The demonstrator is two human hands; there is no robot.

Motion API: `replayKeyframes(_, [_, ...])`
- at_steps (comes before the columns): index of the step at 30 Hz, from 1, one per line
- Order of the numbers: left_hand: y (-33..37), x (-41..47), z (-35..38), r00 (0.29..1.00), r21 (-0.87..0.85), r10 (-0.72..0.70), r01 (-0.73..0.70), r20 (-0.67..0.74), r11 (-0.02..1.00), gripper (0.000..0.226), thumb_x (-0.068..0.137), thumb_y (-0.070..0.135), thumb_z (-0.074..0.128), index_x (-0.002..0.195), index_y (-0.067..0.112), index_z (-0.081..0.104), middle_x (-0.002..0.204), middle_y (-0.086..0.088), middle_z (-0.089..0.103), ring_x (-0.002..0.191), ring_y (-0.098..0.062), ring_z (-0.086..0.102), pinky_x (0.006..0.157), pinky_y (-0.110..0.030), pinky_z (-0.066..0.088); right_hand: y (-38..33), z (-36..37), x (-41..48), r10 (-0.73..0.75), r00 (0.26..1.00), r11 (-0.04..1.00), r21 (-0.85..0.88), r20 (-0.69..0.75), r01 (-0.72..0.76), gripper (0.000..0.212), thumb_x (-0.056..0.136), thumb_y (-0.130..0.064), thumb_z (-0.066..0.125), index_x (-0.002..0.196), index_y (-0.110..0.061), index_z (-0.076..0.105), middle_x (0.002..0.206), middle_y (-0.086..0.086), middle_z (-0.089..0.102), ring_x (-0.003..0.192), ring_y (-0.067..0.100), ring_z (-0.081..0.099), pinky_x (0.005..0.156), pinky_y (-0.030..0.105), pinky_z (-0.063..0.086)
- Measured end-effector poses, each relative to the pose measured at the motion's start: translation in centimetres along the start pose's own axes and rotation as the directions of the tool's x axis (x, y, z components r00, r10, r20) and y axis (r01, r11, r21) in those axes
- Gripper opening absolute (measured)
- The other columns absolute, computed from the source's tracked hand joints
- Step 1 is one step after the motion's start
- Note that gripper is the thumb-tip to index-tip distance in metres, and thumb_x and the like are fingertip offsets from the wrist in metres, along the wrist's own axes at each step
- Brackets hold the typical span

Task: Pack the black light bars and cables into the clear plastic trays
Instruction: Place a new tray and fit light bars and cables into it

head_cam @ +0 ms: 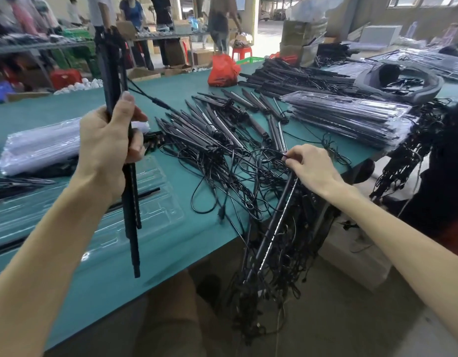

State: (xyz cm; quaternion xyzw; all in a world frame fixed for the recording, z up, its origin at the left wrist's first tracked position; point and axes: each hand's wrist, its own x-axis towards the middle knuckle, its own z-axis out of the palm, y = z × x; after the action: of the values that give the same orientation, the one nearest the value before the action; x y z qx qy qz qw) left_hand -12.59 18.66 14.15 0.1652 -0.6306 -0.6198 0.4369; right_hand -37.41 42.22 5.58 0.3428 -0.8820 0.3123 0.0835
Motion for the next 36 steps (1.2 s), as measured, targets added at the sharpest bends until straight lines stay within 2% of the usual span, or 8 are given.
replayKeyframes(7, [-2.6, 1.3, -0.5, 0.973, 0.058, -0.191, 0.200, -0.131, 0.978, 0.031, 0.104, 0.030, 0.053, 0.076, 0.016, 0.055, 0.069, 0.006, 0.059, 0.043, -0.007, 0.040, 0.039, -0.018, 0.027, -1.5, -1.1, 0.2, 0.007, 0.970, 0.972, 0.230, -0.241, 0.051, 0.016, 0.101, -0.012, 0.056, 0.108, -0.007, 0.070, 0.088, 0.004, 0.067, 0.066, 0.007, 0.053, 0.060, 0.013, 0.040])
replayKeyframes(10, [-3.9, 1.6, -1.2, 0.959, 0.090, -0.245, 0.259, -0.141, 0.962, 0.028, 0.103, 0.028, 0.054, 0.079, 0.014, 0.053, 0.077, 0.000, 0.055, 0.043, -0.008, 0.041, 0.038, -0.018, 0.026, -3.6, -2.9, 1.3, -0.011, 0.932, 0.942, 0.308, -0.361, 0.130, 0.017, 0.102, -0.014, 0.055, 0.110, -0.007, 0.067, 0.091, 0.003, 0.068, 0.069, 0.008, 0.057, 0.060, 0.016, 0.046])
replayKeyframes(15, [-4.8, 1.4, -1.1, 0.945, 0.071, -0.269, 0.286, -0.185, 0.955, 0.027, 0.103, 0.028, 0.055, 0.080, 0.014, 0.052, 0.080, -0.001, 0.057, 0.044, -0.009, 0.041, 0.038, -0.017, 0.027, -6.3, -4.9, 3.0, -0.040, 0.933, 0.929, 0.331, -0.358, 0.167, 0.017, 0.102, -0.015, 0.056, 0.113, -0.007, 0.066, 0.102, 0.004, 0.069, 0.094, 0.019, 0.066, 0.085, 0.035, 0.056])
replayKeyframes(19, [-5.0, 1.1, -1.4, 0.938, 0.072, -0.284, 0.303, -0.197, 0.950, 0.027, 0.103, 0.029, 0.055, 0.081, 0.014, 0.052, 0.081, 0.000, 0.056, 0.044, -0.009, 0.040, 0.038, -0.018, 0.027, -7.2, -5.7, 3.8, -0.010, 0.932, 0.916, 0.371, -0.363, 0.154, 0.019, 0.102, -0.014, 0.055, 0.115, -0.004, 0.066, 0.100, 0.006, 0.070, 0.077, 0.015, 0.067, 0.071, 0.029, 0.059])
replayKeyframes(22, [-5.3, 0.9, -1.9, 0.934, 0.066, -0.295, 0.314, -0.204, 0.947, 0.026, 0.102, 0.029, 0.057, 0.082, 0.013, 0.054, 0.081, -0.001, 0.058, 0.043, -0.008, 0.045, 0.037, -0.018, 0.027, -7.8, -5.8, 3.5, -0.037, 0.948, 0.866, 0.464, -0.316, 0.189, 0.017, 0.103, -0.010, 0.054, 0.113, -0.003, 0.064, 0.091, 0.003, 0.067, 0.065, 0.012, 0.070, 0.062, 0.029, 0.061])
replayKeyframes(26, [-5.8, 0.5, -1.9, 0.938, 0.104, -0.321, 0.335, -0.133, 0.936, 0.015, 0.098, 0.022, 0.065, 0.095, 0.009, 0.057, 0.088, -0.005, 0.064, 0.059, -0.010, 0.068, 0.035, -0.016, 0.030, -8.5, -4.6, 2.8, -0.161, 0.984, 0.858, 0.481, -0.076, 0.178, 0.014, 0.100, -0.005, 0.056, 0.110, -0.002, 0.066, 0.094, 0.008, 0.070, 0.075, 0.014, 0.073, 0.075, 0.037, 0.062])
replayKeyframes(30, [-6.3, -0.8, -0.6, 0.928, 0.156, -0.370, 0.360, 0.045, 0.920, 0.029, 0.089, 0.017, 0.075, 0.105, -0.001, 0.058, 0.108, -0.017, 0.072, 0.088, -0.023, 0.077, 0.032, -0.016, 0.030, -8.9, -2.7, 1.2, -0.257, 0.956, 0.850, 0.503, 0.142, 0.153, 0.020, 0.097, 0.000, 0.059, 0.116, -0.002, 0.067, 0.106, 0.008, 0.073, 0.092, 0.014, 0.074, 0.090, 0.038, 0.059])
replayKeyframes(36, [-6.3, -2.4, 2.9, 0.876, 0.192, -0.363, 0.315, 0.319, 0.929, 0.057, 0.082, 0.028, 0.082, 0.123, -0.004, 0.057, 0.113, -0.018, 0.073, 0.101, -0.025, 0.074, 0.037, -0.015, 0.026, -10.6, 0.3, -1.7, -0.392, 0.895, 0.787, 0.581, 0.214, 0.206, 0.025, 0.097, 0.004, 0.056, 0.119, -0.002, 0.067, 0.112, 0.006, 0.073, 0.101, 0.011, 0.072, 0.098, 0.032, 0.055])
